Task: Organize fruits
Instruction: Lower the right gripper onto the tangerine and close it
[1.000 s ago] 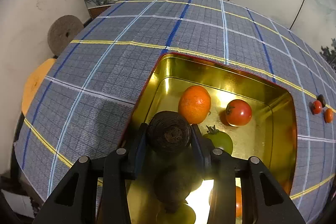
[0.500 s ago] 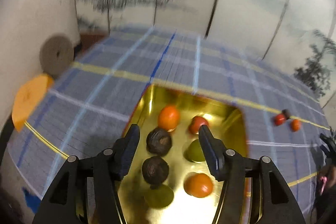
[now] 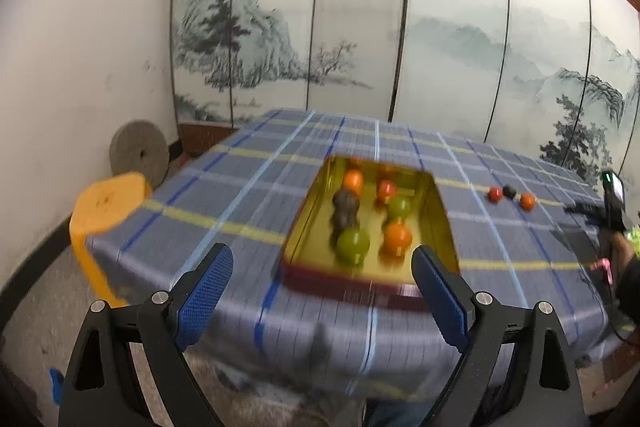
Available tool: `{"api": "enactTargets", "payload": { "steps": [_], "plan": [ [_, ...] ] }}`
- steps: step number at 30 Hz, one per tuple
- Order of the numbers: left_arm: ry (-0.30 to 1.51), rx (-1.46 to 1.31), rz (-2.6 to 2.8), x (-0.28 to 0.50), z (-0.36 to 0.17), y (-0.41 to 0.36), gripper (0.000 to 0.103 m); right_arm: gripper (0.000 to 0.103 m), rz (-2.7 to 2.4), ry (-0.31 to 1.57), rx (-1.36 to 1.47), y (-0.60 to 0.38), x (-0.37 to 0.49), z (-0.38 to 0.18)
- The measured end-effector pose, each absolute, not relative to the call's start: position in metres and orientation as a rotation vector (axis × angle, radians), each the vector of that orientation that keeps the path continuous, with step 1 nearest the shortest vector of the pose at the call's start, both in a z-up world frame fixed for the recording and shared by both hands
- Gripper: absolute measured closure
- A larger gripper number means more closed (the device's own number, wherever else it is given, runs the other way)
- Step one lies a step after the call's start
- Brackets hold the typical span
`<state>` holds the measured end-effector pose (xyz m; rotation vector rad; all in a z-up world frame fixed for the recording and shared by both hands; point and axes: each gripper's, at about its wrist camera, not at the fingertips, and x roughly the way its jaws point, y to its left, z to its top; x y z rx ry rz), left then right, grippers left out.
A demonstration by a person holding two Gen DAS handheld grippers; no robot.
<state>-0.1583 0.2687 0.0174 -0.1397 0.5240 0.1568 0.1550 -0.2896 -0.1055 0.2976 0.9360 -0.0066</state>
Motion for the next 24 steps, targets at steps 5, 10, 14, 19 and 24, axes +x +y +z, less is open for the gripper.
{"api": "enactTargets", "payload": {
  "steps": [5,10,14,19,24],
  "plan": [
    [0.551,-0.225,0.174,-0.183,-0.015,0.266,0.012,0.010,0.158,0.925,0.192,-0.218,0.164,-0.084],
    [0.598,-0.281,0.140,-0.192,-0.040,0.252,0.012,0.039,0.184,0.982,0.072,-0.162,0.182,-0.086],
    [0.616,-0.295,0.123,-0.199,-0.051,0.243,0.012,0.062,0.169,1.024,0.015,-0.149,0.192,-0.098],
    [0.633,-0.293,0.109,-0.199,-0.056,0.236,0.012,0.072,0.158,1.031,0.016,-0.148,0.192,-0.101],
    [0.619,-0.284,0.101,-0.197,-0.052,0.233,0.012,0.072,0.121,1.003,0.002,-0.153,0.188,-0.090]
  ]
}}
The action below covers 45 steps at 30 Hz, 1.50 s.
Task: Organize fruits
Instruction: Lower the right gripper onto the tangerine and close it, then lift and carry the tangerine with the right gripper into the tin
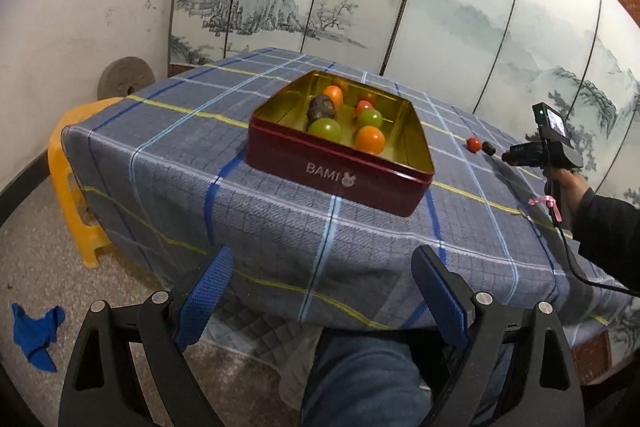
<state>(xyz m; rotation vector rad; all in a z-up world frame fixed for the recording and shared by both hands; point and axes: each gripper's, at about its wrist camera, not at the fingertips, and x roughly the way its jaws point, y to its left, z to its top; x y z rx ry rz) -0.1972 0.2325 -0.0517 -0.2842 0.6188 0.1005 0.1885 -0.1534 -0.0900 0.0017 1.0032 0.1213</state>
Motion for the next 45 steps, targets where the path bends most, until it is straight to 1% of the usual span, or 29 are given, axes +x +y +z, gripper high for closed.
{"api": "enactTargets", "payload": {
  "steps": [15,30,45],
  "plan": [
    [0.631,-0.239,0.075,-0.203,-0.052,0.212,0.012,0.072,0.046,0.911,-0.033,-0.158,0.191,-0.033],
    [0.635,-0.241,0.077,-0.211,-0.053,0.209,0.012,0.072,0.033,0.867,-0.039,-0.147,0.189,-0.004],
    [0.646,-0.247,0.070,-0.215,-0.053,0.207,0.012,0.072,0.057,0.832,-0.048,-0.114,0.185,0.018]
  ]
}}
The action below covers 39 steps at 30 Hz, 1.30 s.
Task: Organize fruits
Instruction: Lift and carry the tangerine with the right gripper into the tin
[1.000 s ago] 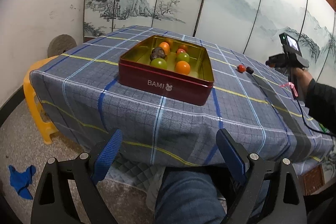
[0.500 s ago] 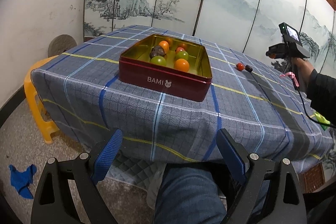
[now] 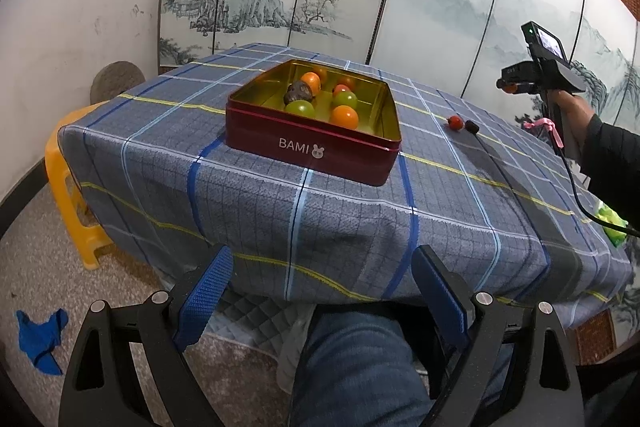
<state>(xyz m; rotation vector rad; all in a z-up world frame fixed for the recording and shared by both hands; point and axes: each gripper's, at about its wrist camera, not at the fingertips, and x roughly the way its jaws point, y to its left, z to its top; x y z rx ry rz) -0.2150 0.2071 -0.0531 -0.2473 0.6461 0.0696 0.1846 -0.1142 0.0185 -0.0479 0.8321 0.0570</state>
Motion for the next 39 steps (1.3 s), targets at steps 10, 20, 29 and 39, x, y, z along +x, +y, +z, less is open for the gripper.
{"api": "enactTargets", "payload": {
  "steps": [10,20,29,39],
  "plan": [
    [0.634,-0.247,0.083,-0.222,-0.050,0.209,0.012,0.072,0.101,0.815,-0.061,-0.077,0.181,0.031],
    [0.639,-0.250,0.105,-0.231,-0.054,0.215,0.012,0.072,0.158,0.805,-0.078,-0.035,0.172,0.037],
    [0.645,-0.262,0.114,-0.235,-0.058,0.220,0.012,0.072,0.205,0.798,-0.099,0.003,0.164,0.041],
    [0.655,-0.272,0.120,-0.239,-0.061,0.228,0.012,0.072,0.267,0.802,-0.120,0.048,0.153,0.041]
  ]
}}
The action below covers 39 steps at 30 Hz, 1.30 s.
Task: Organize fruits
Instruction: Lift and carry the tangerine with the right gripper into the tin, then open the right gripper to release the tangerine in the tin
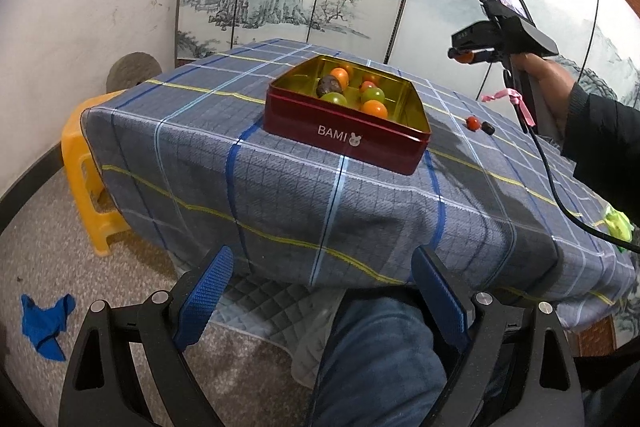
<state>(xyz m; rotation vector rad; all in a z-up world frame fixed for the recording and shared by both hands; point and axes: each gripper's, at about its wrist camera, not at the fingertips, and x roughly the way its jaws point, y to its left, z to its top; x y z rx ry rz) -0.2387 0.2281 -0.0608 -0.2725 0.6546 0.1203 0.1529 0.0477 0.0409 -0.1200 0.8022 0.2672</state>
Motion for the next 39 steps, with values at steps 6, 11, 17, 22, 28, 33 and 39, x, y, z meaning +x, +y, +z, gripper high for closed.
{"api": "enactTargets", "payload": {
  "steps": [6,11,17,22,28,33,39],
  "plan": [
    [0.655,-0.274,0.117,-0.239,-0.062,0.229,0.012,0.071,0.322,0.802,-0.143,0.074,0.145,0.042],
    [0.655,-0.284,0.124,-0.240,-0.063,0.233,0.012,0.071,0.362,0.799,-0.159,0.097,0.136,0.042],
    [0.656,-0.289,0.128,-0.242,-0.064,0.235,0.012,0.071,0.409,0.802,-0.168,0.123,0.123,0.043],
    [0.655,-0.295,0.133,-0.244,-0.066,0.238,0.012,0.071,0.443,0.799,-0.191,0.142,0.110,0.043],
    [0.662,-0.304,0.140,-0.246,-0.068,0.240,0.012,0.071,0.487,0.815,-0.197,0.158,0.100,0.038],
    [0.670,-0.304,0.140,-0.246,-0.070,0.239,0.012,0.071,0.601,0.861,-0.184,0.175,0.087,0.028],
    [0.674,-0.303,0.145,-0.245,-0.071,0.240,0.012,0.071,0.752,0.912,-0.224,0.201,0.061,0.012]
  ]
}}
